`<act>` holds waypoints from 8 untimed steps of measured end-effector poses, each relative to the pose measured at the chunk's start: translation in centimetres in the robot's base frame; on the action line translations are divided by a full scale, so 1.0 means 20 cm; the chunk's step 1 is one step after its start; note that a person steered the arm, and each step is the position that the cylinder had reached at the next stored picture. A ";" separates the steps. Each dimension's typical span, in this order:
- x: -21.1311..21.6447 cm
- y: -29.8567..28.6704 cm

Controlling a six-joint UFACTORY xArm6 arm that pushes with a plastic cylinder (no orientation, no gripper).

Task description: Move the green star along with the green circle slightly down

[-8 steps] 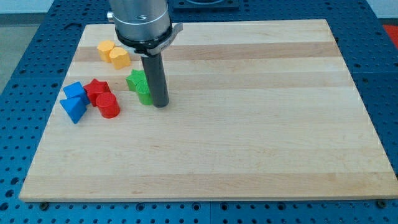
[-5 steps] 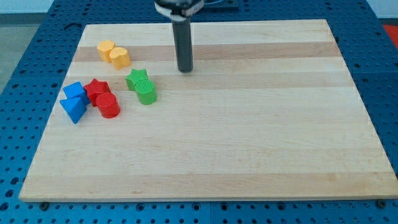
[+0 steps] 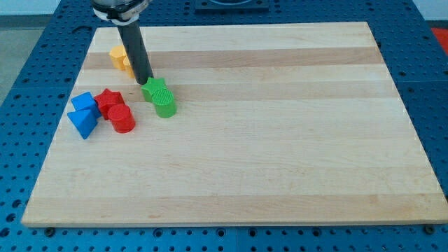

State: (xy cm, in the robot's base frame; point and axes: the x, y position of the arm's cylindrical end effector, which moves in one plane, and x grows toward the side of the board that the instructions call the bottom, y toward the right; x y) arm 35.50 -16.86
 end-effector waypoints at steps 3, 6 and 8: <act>0.20 0.00; -0.06 0.38; 0.15 0.35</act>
